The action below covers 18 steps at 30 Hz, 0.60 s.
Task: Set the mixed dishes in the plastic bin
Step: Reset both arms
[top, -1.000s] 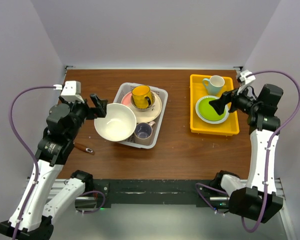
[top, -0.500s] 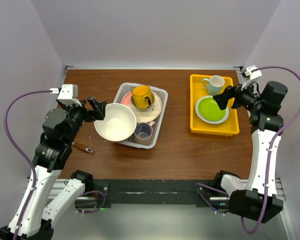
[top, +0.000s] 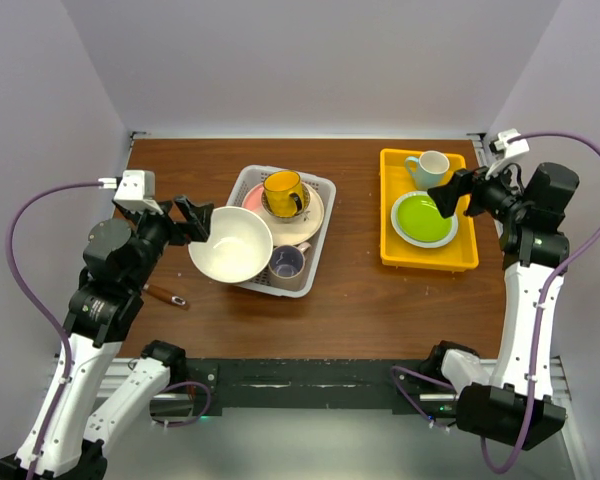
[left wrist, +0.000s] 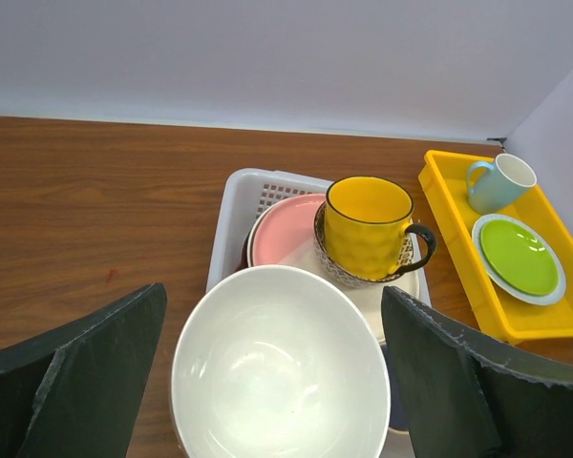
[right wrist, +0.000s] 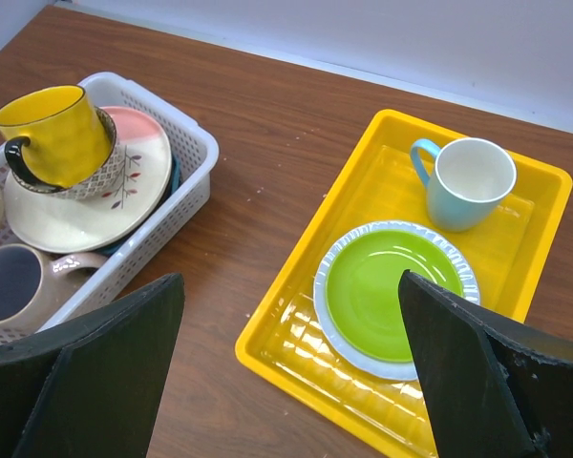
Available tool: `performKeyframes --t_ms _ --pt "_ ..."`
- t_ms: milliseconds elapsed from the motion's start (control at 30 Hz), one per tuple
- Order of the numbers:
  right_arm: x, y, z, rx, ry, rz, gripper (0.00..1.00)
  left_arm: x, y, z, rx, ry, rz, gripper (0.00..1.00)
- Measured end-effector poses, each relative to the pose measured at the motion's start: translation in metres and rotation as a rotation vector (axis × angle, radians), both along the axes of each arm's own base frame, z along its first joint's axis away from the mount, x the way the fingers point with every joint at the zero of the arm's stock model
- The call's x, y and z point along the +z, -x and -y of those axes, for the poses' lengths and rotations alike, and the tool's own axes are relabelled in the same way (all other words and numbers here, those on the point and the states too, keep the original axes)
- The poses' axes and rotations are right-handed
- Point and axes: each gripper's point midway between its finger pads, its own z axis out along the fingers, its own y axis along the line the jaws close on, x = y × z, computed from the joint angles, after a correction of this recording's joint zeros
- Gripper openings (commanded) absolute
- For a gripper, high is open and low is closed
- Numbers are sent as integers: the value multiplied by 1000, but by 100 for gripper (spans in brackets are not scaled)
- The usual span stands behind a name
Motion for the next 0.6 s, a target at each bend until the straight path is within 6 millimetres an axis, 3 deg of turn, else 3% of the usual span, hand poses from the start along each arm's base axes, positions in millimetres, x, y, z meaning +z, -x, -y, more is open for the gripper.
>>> performKeyframes --t_ms 600 --pt "12 2 2 -41 -21 13 98 6 3 -1 0 4 12 100"
